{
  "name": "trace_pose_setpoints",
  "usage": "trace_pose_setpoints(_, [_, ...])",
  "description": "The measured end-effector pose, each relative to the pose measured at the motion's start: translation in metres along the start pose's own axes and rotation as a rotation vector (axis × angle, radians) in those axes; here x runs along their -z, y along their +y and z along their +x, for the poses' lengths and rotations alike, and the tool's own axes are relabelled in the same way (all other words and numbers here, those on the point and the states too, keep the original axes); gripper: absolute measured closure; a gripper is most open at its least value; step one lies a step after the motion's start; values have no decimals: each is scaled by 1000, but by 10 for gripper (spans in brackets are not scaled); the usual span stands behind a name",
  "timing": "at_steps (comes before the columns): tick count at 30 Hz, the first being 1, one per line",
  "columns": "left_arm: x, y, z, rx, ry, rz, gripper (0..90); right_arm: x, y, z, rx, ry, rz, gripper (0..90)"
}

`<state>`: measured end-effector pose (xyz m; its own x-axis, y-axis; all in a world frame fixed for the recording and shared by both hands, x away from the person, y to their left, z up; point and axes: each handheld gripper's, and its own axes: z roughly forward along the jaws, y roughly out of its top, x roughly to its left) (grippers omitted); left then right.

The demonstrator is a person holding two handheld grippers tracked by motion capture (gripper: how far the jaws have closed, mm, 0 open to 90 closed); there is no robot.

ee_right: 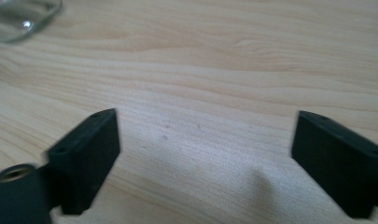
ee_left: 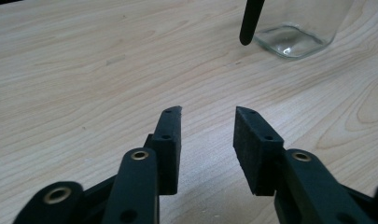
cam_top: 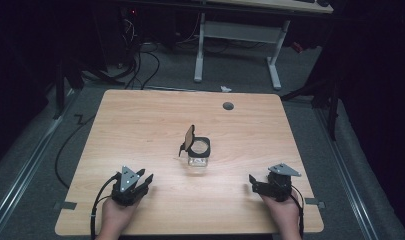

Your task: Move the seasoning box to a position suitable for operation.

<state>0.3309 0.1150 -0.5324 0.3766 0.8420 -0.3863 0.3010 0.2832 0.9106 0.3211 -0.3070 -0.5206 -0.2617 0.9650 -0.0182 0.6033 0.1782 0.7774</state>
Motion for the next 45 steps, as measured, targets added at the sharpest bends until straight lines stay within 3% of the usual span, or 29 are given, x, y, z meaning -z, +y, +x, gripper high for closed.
trace_pose_setpoints(5, [-2, -3, -3, 1, -2, 14, 659, 5, 0, 1, -15, 25, -45, 278])
trace_pose_setpoints(8, [-3, -3, -6, 11, -16, 27, 711, 9, -3, 3, -37, 5, -75, 390])
trace_pose_setpoints(10, [-5, -4, -9, 21, -19, 33, 781, 9, -6, 5, -33, 18, -72, 484])
trace_pose_setpoints(13, [-13, -7, -21, 12, -29, 54, 838, 8, -6, 6, -32, 33, -67, 512])
trace_pose_setpoints(16, [-21, -7, -33, 33, -45, 58, 900, 8, -7, 9, -18, 44, -69, 547])
trace_pose_setpoints(20, [-36, -8, -46, 33, -58, 57, 900, 8, -8, 7, -17, 91, -71, 742])
trace_pose_setpoints(21, [-48, -8, -52, 33, -61, 58, 900, 7, -8, 7, -20, 107, -65, 789])
trace_pose_setpoints(25, [-66, -7, -59, 43, -62, 66, 900, 7, -9, 6, -23, 121, -73, 790])
trace_pose_setpoints(26, [-77, -8, -63, 30, -57, 73, 900, 8, -9, 5, -27, 129, -78, 784])
trace_pose_setpoints(29, [-86, -8, -66, 23, -56, 74, 900, 8, -10, 4, -36, 134, -79, 779])
trace_pose_setpoints(31, [-97, -7, -67, 39, -43, 64, 900, 9, -11, 3, -46, 142, -82, 773])
trace_pose_setpoints(40, [-109, -7, -54, 49, -11, 69, 900, 10, -14, 1, -54, 156, -85, 768])
trace_pose_setpoints(42, [-112, -4, -49, 68, -3, 64, 900, 10, -14, 0, -53, 157, -86, 770])
trace_pose_setpoints(45, [-121, -1, -45, 54, 8, 84, 900, 10, -14, 0, -56, 159, -84, 773])
